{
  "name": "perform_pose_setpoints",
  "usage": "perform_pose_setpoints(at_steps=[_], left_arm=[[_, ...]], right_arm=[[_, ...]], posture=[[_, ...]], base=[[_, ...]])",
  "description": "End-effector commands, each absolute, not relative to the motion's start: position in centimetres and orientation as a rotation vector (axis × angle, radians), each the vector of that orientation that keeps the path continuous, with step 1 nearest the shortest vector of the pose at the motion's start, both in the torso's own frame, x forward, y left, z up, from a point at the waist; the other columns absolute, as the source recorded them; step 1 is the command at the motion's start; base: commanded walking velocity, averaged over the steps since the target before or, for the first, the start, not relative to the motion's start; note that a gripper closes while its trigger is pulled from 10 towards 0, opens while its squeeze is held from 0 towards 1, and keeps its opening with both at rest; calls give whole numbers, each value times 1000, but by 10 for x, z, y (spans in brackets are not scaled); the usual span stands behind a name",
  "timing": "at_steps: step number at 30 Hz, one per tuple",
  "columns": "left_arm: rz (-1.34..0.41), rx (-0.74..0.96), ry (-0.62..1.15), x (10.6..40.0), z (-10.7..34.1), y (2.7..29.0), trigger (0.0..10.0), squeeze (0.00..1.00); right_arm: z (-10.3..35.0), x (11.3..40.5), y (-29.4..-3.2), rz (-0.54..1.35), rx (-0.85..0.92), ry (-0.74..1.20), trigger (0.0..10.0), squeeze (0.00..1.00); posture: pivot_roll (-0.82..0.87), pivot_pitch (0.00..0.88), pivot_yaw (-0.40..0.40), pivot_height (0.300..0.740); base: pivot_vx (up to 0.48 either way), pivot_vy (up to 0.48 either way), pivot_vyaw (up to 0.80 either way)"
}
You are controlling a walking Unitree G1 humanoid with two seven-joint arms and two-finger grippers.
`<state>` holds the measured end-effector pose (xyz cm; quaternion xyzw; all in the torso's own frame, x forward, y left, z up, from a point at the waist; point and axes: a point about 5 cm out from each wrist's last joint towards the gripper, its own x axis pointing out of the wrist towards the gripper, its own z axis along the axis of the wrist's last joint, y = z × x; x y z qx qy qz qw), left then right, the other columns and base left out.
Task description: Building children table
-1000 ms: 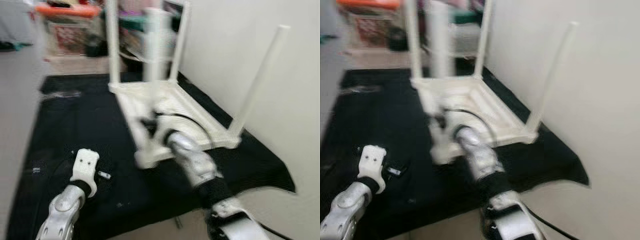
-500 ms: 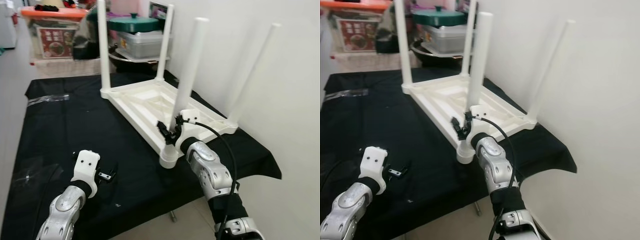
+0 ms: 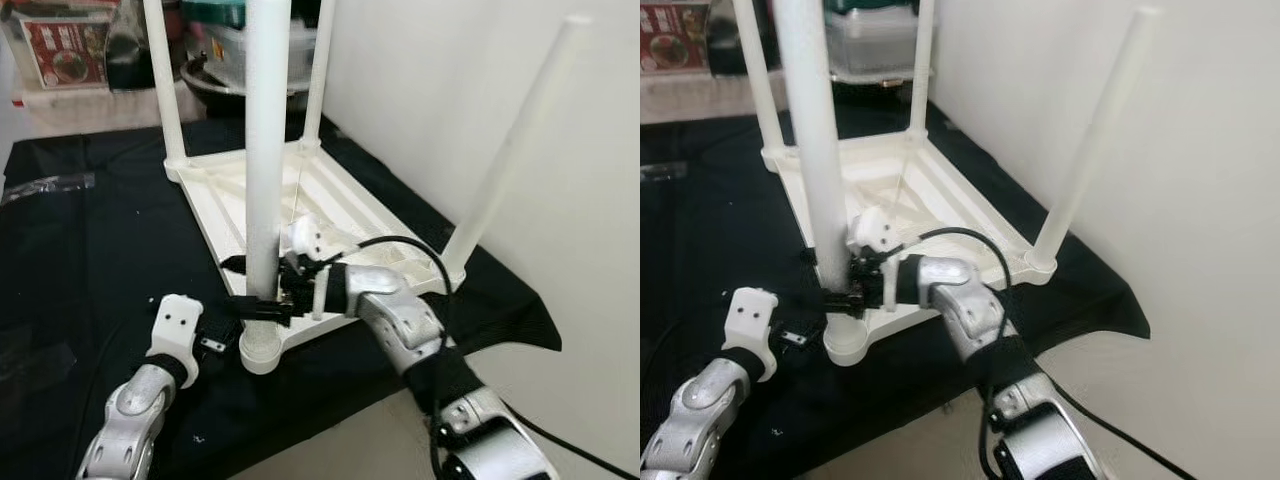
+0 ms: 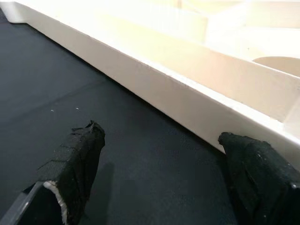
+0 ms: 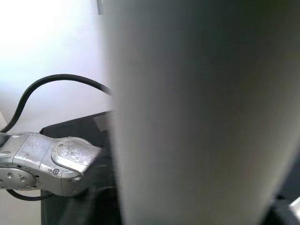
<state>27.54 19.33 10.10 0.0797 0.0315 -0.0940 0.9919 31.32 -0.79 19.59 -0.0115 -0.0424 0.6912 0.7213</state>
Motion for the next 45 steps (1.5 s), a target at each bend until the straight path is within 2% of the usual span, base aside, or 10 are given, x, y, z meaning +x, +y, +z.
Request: perform_pose_setpoints(at_steps=[1,16,17,25,26,27,28,31,32,45], left_arm=[[-194,167,73,273,99,194,10000,0],[-197,159,82,267,95,193,10000,0],[-197,162,84,267,95,194,10000,0],[-220,159,84,269,94,188,10000,0],[-226,157,79,270,96,186,10000,0],[-226,157,79,270,96,186,10000,0],[-222,158,75,271,97,187,10000,0],[-213,159,73,271,97,190,10000,0],[-210,159,74,269,97,192,10000,0],[-191,151,71,268,95,190,10000,0]], right_arm=[[185,306,0,1573,-30,-52,0,0],[132,356,-85,272,-62,218,0,0],[132,351,-85,276,-82,209,8863,0],[147,339,-71,502,-132,143,10000,0],[153,339,-73,524,-133,101,10000,404],[153,339,-73,524,-133,101,10000,404],[161,338,-71,595,-99,70,10000,1000],[178,334,-61,765,-31,21,10000,1000],[188,328,-56,892,-11,-21,10000,55],[182,308,-23,1532,-98,-13,10000,0]], posture=[[210,0,-123,740],[178,0,-110,740],[164,0,-102,740],[150,0,-93,740],[154,0,-98,740],[154,0,-98,740],[158,0,-101,740],[163,0,-107,740],[166,0,-112,740],[210,0,-146,740]], base=[[0,0,0],[0,0,0],[0,0,0],[0,0,0],[0,0,0],[0,0,0],[0,0,0],[0,0,0],[0,0,0],[0,0,0]])
